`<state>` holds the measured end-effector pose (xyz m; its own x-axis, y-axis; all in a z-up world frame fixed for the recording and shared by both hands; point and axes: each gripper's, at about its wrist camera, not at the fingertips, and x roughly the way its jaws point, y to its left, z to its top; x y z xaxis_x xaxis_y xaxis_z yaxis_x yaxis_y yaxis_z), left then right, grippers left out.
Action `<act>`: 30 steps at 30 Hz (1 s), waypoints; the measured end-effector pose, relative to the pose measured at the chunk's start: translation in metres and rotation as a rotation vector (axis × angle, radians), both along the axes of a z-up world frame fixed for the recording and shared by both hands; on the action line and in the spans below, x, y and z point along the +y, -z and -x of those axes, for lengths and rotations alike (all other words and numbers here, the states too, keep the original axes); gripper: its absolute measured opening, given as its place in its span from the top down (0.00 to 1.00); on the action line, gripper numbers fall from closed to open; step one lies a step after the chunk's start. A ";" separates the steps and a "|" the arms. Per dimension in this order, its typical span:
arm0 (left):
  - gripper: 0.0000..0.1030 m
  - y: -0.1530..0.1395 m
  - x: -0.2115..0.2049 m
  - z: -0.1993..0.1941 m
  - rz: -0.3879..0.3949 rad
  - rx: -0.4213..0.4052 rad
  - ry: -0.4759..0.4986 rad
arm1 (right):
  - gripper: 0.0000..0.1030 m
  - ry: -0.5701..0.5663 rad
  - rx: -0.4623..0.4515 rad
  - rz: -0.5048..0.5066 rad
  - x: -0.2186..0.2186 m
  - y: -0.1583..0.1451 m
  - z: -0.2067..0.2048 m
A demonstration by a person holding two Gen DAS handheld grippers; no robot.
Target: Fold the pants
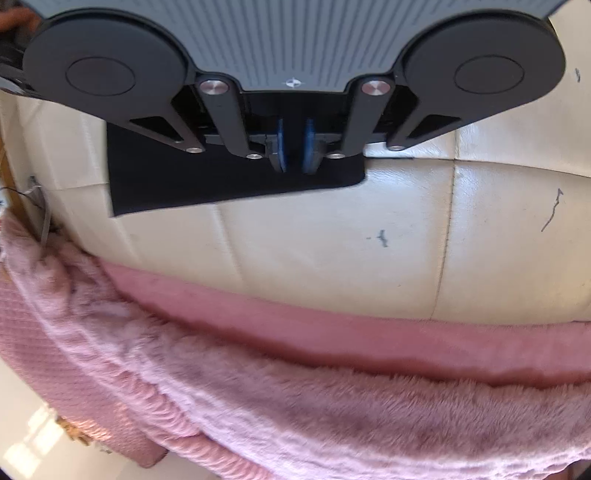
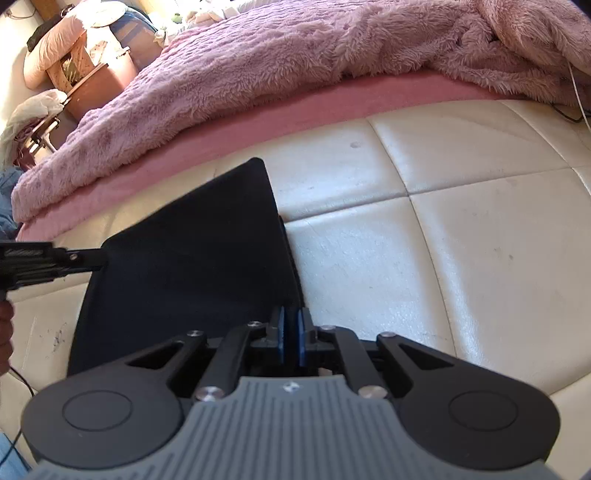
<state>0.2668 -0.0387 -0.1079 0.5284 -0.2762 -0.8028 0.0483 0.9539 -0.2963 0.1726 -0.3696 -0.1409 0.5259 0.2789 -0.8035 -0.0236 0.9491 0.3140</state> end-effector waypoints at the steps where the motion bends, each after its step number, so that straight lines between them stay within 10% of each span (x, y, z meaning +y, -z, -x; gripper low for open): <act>1: 0.94 0.005 0.001 -0.004 -0.006 0.007 -0.003 | 0.99 -0.003 0.000 0.007 0.001 0.001 0.000; 11: 0.94 -0.023 0.006 0.015 0.024 -0.027 0.025 | 0.82 0.013 -0.047 0.032 -0.009 -0.016 0.011; 22: 0.94 -0.024 0.009 0.091 0.084 -0.002 0.073 | 0.78 0.130 0.038 -0.275 -0.042 -0.021 0.057; 30: 0.94 -0.014 -0.003 0.107 0.036 0.014 0.141 | 1.00 0.082 -0.025 -0.153 -0.023 -0.038 0.070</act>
<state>0.1593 -0.0415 -0.0937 0.4710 -0.3752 -0.7984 0.1763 0.9268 -0.3316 0.1022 -0.3924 -0.1033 0.5715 0.3525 -0.7410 0.0422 0.8892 0.4556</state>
